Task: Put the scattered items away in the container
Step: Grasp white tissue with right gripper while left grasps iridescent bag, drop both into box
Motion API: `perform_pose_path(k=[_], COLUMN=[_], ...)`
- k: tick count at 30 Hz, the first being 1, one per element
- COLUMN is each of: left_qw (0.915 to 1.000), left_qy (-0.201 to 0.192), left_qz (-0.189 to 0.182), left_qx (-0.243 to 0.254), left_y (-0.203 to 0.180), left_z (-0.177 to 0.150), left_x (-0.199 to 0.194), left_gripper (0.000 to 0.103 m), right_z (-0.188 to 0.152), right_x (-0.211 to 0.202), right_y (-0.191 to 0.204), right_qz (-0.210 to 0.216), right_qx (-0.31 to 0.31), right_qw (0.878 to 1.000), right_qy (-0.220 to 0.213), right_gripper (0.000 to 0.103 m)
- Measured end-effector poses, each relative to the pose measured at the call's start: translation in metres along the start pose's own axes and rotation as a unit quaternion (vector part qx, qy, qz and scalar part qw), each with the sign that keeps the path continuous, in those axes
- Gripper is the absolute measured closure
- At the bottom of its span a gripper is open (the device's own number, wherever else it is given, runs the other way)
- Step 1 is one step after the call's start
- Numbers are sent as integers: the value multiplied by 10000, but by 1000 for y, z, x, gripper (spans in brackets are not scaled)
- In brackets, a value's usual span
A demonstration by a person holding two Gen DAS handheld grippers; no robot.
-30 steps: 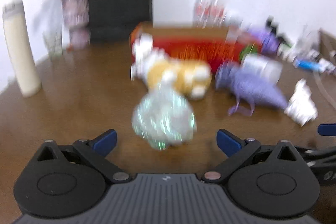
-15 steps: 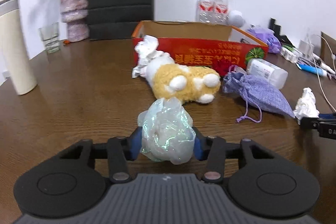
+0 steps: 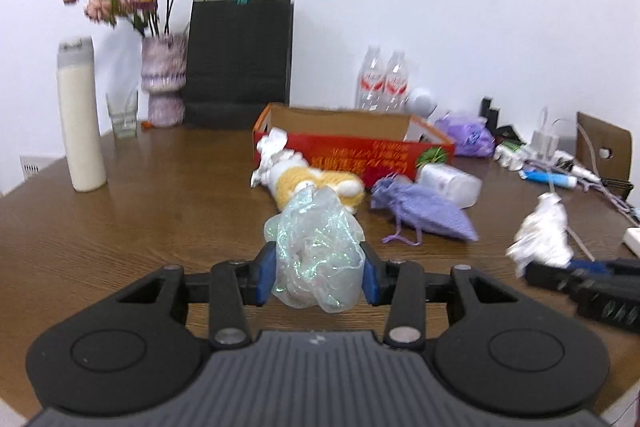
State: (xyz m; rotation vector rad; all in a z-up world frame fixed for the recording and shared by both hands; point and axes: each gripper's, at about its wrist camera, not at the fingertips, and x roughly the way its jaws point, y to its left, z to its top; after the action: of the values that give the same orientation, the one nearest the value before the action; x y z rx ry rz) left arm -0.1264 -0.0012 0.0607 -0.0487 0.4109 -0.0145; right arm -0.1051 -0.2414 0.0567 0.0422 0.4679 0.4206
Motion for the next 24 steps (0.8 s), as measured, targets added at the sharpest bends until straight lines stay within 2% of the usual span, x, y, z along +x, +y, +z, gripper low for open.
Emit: perform_pose_path(k=[5, 8, 11, 16, 19, 21, 24], left_qw=[9996, 9992, 9988, 9989, 9981, 9958, 9912], left_qy=[-265, -353, -465, -106, 255, 681, 1243], left_qz=[3, -73, -72, -264, -376, -391, -310], left_qx=[-27, -174, -158, -368, -415, -478, -346], left_y=[1, 10, 18, 38, 45, 48, 47], left_z=[5, 27, 63, 146, 189, 214, 230], left_x=[-14, -1, 26, 108, 171, 225, 302], left_gripper=[61, 61, 61, 61, 60, 60, 60], right_z=[2, 23, 62, 151, 208, 242, 276], right_x=[-10, -4, 15, 81, 135, 182, 257], right_y=[21, 21, 12, -16, -39, -52, -69], right_qz=[104, 77, 15, -108, -154, -218, -208], right_qx=[-177, -283, -382, -514, -473, -426, -160], right_qw=[9996, 9990, 9983, 9984, 9988, 9983, 9939], right_qy=[-181, -336, -437, -219, 0, 321, 1072], right_gripper=[75, 75, 74, 74, 74, 74, 74])
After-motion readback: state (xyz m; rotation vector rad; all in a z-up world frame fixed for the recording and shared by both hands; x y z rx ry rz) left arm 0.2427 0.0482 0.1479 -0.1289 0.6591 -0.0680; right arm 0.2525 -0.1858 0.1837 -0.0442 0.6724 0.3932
